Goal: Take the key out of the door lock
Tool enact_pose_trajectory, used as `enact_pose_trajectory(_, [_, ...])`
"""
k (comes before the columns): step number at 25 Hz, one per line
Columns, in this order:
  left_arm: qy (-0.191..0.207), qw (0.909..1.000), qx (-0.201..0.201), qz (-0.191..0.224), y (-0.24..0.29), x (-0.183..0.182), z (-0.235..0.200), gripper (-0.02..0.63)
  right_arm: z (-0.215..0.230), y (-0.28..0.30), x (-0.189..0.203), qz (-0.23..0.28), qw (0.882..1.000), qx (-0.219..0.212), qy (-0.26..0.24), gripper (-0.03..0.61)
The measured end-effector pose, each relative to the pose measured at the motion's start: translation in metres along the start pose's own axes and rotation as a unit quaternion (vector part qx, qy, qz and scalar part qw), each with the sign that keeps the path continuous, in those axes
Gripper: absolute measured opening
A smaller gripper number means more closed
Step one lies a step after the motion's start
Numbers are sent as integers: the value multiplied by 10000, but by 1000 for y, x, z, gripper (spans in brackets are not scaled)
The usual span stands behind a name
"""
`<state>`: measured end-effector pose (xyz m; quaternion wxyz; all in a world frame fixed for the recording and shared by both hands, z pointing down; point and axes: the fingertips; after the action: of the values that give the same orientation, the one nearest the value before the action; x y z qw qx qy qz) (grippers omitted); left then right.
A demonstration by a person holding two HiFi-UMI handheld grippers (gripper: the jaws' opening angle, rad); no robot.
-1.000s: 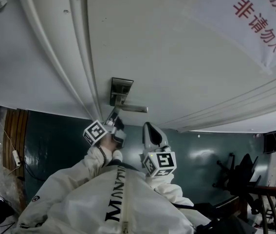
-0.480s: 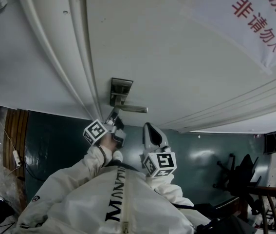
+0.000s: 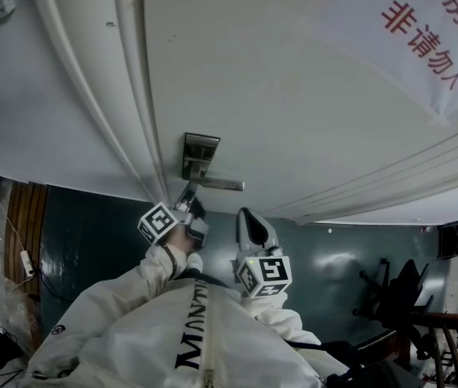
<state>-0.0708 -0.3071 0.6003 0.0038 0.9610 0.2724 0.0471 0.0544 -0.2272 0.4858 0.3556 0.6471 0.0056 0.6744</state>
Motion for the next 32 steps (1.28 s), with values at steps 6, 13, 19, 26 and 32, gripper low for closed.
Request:
enact_pose_trajectory(6, [6, 10000, 53, -45, -9, 7, 1, 23, 1, 0, 2, -3, 10000, 0, 21, 0])
enact_pose_trajectory(13, [219, 9996, 59, -160, -29, 14, 3, 23, -1, 1, 1, 22, 10000, -67, 40, 0])
enact_pose_trajectory(19, [543, 9980, -11, -322, -34, 22, 9, 23, -1, 2, 2, 40, 9999, -98, 79, 0])
enact_pose_trajectory(26, [1726, 9830, -327, -535, -43, 19, 25, 23, 2, 3, 3, 87, 9998, -115, 165, 1])
enact_pose_trajectory(32, [3178, 9409, -882, -770, -56, 13, 32, 23, 1, 8, 0, 152, 9996, -154, 185, 0])
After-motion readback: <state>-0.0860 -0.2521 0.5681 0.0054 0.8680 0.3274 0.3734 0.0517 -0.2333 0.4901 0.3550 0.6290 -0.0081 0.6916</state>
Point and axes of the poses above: the fingertips, and each gripper's own axes: y forward along the fingers, z to its right, x out of its underside, and after that the axes turned 11 degrees about -z, right-handed
